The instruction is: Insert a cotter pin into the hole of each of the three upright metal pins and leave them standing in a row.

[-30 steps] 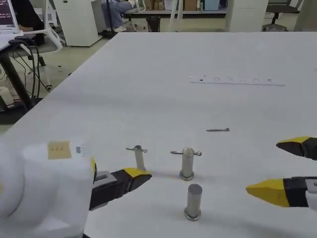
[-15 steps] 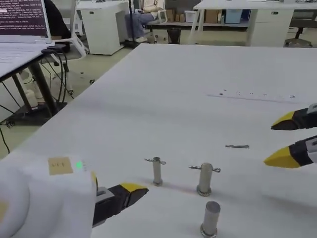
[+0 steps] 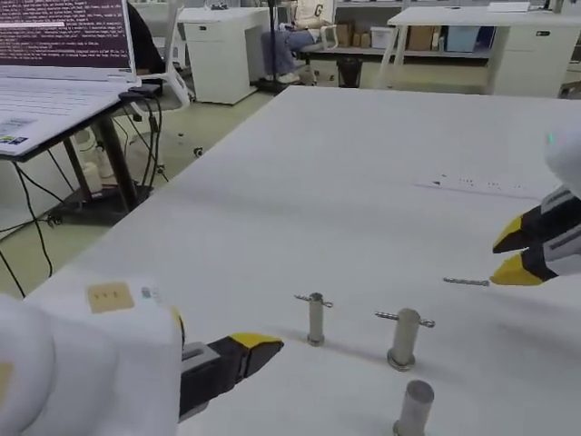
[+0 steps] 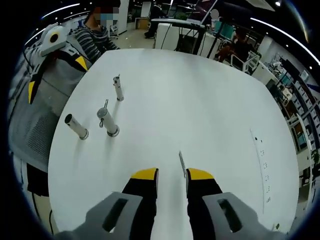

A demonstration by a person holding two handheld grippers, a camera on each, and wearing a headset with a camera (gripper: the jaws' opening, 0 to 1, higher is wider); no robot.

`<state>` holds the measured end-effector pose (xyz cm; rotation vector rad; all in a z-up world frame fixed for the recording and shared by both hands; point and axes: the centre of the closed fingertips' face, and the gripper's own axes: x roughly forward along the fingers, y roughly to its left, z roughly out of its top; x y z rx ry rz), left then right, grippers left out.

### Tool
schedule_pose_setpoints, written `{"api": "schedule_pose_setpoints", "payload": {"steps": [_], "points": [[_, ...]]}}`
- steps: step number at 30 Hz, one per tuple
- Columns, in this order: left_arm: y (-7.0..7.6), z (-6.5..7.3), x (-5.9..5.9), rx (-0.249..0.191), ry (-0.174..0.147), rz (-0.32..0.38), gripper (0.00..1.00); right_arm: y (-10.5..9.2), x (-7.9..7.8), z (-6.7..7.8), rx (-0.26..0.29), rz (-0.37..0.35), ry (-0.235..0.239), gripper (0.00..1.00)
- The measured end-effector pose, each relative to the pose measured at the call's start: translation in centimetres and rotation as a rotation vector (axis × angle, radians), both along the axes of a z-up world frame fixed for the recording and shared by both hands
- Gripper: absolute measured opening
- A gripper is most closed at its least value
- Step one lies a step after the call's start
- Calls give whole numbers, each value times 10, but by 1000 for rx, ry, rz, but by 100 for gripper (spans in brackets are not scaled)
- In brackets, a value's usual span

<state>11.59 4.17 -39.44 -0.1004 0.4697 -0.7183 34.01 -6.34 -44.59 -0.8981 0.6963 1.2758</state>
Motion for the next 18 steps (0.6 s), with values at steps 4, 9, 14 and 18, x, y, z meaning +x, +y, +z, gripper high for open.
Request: {"api": "schedule_pose_setpoints", "payload": {"steps": [4, 9, 14, 18], "points": [[-1, 1, 0, 1, -1, 0, 94, 3, 8, -9, -32, 18, 11, 10], [1, -1, 0, 11, 0, 12, 94, 0, 17, -27, -116, 23, 52, 8], [1, -4, -1, 14, 10, 16, 93, 5, 27, -36, -151, 40, 59, 9], [1, -2, 0, 7, -3, 32, 93, 6, 32, -42, -175, 36, 85, 8]]}}
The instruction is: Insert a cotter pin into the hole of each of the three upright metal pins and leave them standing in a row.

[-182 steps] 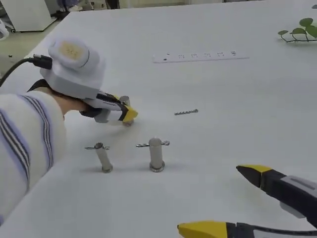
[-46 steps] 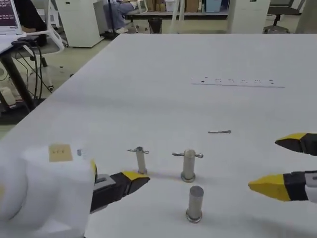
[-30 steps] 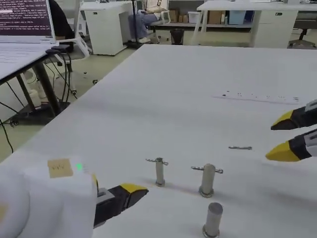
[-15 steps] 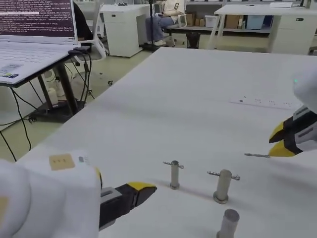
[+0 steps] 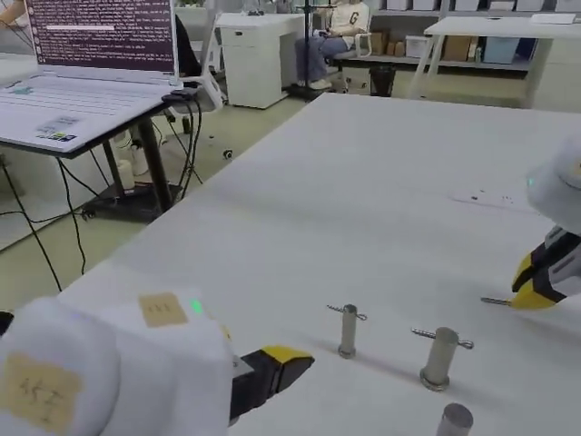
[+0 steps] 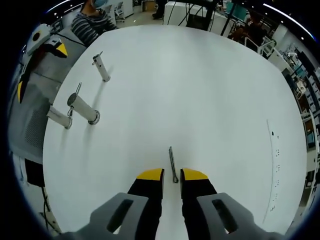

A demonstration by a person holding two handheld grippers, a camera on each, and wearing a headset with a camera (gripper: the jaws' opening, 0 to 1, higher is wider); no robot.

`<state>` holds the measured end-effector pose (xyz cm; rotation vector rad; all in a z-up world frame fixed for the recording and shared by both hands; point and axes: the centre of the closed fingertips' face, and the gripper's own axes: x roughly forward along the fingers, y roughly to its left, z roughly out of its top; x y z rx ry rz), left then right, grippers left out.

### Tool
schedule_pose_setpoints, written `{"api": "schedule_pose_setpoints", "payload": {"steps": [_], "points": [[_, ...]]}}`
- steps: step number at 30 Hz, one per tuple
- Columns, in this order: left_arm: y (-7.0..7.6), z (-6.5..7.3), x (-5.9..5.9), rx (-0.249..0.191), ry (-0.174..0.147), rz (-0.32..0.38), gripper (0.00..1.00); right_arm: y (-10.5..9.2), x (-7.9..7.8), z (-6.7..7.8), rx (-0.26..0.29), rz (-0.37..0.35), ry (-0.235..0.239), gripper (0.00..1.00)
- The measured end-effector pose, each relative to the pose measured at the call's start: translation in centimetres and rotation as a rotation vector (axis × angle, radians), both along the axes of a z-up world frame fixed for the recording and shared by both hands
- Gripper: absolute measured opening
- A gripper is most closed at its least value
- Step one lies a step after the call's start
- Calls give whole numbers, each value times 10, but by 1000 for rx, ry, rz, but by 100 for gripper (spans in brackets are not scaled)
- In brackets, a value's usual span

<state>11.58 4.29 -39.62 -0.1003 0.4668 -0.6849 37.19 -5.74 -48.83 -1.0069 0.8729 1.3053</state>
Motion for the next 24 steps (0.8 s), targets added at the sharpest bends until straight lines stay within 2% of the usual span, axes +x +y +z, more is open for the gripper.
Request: {"api": "schedule_pose_setpoints", "payload": {"steps": [2, 6, 8, 10, 15, 18, 20, 22, 24], "points": [[1, 2, 2, -3, -11, 13, 92, -1, 1, -5, -22, -4, 10, 8], [0, 1, 2, 1, -4, 10, 92, -4, -1, -11, -53, 2, 33, 5], [-1, 0, 2, 1, 0, 5, 92, -3, 0, -9, -46, -11, 43, 1], [-2, -1, 2, 4, 1, 1, 92, -3, 3, -9, -59, 5, 13, 0], [-6, -6, 1, 18, 16, -19, 91, -4, 1, -8, -77, 20, 12, 0], [-8, -6, 1, 15, 16, -24, 91, -5, 0, -7, -68, 15, 16, 0], [-8, -5, 2, 13, 15, -23, 91, -6, 0, -7, -43, 14, 12, 0], [-8, -4, 3, 11, 12, -20, 91, -5, 2, -6, 2, -32, 14, 0], [-8, -3, 5, 13, 9, -20, 91, -6, 2, -6, 15, -46, 13, 0]]}}
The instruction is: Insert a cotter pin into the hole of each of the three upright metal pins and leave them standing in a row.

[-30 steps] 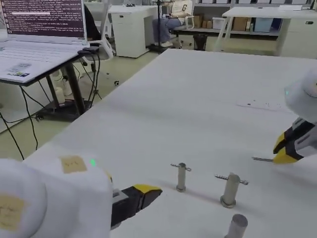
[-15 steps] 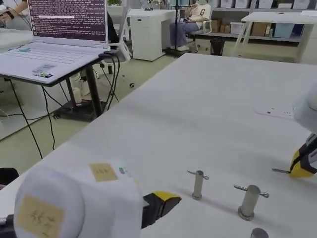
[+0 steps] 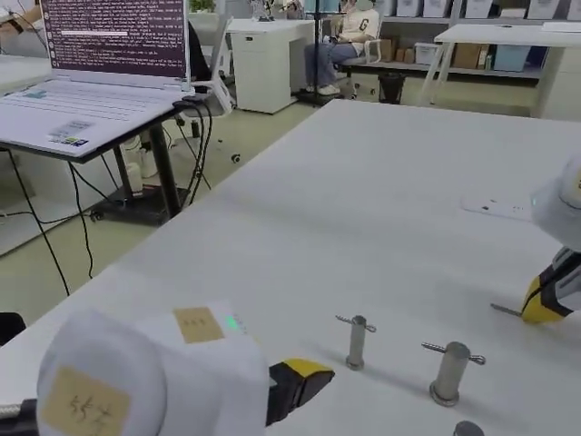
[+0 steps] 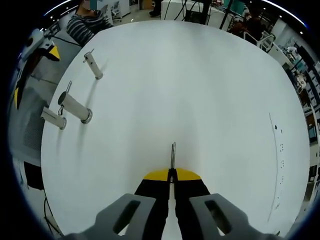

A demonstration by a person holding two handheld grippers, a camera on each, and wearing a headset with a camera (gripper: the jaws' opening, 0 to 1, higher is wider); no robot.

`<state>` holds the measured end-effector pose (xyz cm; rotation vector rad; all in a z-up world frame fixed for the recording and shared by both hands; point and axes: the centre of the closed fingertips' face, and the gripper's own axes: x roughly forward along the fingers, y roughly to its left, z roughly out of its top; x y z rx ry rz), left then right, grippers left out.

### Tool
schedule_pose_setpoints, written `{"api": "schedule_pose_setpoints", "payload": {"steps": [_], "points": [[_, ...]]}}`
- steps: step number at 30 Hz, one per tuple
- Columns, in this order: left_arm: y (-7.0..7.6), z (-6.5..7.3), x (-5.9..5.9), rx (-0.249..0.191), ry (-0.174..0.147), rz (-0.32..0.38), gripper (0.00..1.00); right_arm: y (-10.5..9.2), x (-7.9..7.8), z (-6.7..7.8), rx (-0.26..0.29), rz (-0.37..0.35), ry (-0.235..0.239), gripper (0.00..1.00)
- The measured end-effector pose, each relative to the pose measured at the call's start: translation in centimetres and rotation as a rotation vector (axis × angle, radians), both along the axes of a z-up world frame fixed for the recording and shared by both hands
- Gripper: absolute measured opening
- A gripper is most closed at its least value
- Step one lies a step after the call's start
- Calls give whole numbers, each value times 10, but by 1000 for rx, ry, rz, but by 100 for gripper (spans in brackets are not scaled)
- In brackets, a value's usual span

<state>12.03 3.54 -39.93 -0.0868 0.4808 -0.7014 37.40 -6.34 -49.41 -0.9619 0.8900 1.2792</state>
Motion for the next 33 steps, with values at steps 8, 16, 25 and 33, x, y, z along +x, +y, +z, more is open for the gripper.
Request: {"api": "schedule_pose_setpoints", "payload": {"steps": [8, 16, 25, 33], "points": [[0, 1, 1, 1, 0, -2, 89, 1, -3, 8, -12, 31, -47, 0], [3, 3, 6, 2, 6, -12, 84, 11, -14, 38, 70, 63, -119, 0], [5, 14, 19, -38, 20, -41, 76, 23, -34, 84, 204, 110, -253, 0], [1, 25, 35, -89, 28, -70, 67, 30, -54, 108, 278, 150, -360, 0]]}}
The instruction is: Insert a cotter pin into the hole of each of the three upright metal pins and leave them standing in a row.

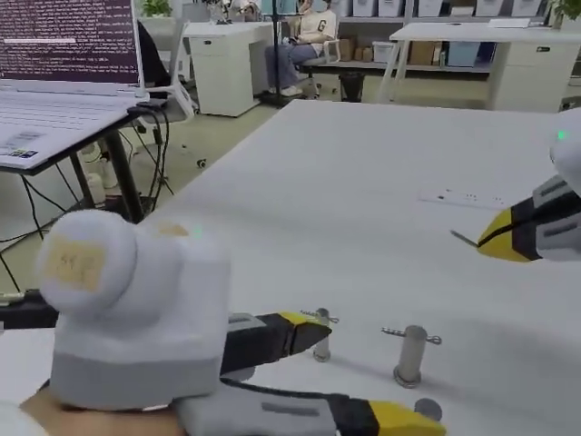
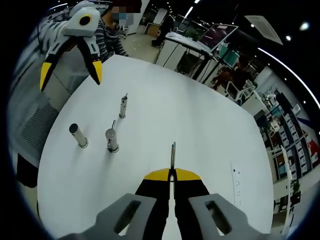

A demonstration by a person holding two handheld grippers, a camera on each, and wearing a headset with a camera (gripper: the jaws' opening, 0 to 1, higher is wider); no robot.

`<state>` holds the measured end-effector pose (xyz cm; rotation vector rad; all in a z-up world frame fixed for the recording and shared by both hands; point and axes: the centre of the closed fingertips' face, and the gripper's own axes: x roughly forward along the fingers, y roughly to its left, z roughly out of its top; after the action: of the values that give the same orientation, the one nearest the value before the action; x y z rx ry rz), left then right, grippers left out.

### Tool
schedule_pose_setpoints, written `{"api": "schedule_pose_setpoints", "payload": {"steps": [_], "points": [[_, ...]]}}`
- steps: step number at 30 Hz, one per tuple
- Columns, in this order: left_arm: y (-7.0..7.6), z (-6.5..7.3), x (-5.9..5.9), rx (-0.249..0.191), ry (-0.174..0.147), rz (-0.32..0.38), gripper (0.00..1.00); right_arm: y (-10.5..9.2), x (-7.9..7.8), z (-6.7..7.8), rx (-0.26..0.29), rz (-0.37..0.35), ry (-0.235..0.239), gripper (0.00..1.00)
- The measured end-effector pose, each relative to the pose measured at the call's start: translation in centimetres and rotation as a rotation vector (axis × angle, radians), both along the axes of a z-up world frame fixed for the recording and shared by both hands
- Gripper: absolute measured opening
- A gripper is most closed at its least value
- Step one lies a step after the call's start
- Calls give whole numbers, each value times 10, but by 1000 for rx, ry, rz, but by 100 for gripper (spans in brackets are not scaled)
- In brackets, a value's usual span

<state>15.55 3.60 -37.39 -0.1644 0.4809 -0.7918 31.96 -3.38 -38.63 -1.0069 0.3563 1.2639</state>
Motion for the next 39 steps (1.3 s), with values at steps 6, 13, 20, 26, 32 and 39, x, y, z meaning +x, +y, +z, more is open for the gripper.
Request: {"api": "schedule_pose_setpoints", "payload": {"steps": [6, 13, 20, 26, 32, 39], "points": [[-4, 13, 11, -75, 7, -13, 58, 3, -22, 7, 18, 65, -78, 0], [-5, 16, 26, -110, 27, -6, 52, 8, -48, 11, 40, 101, -110, 0], [-12, 21, 39, -164, 37, 4, 44, 24, -72, 22, 78, 156, -175, 0], [-18, 28, 47, -212, 46, 5, 34, 35, -88, 25, 92, 192, -185, 0], [-20, 26, 51, -193, 50, 5, 21, 44, -104, 24, 91, 235, -189, 0], [-24, 22, 50, -193, 64, -2, 11, 49, -113, 26, 90, 268, -206, 0]]}}
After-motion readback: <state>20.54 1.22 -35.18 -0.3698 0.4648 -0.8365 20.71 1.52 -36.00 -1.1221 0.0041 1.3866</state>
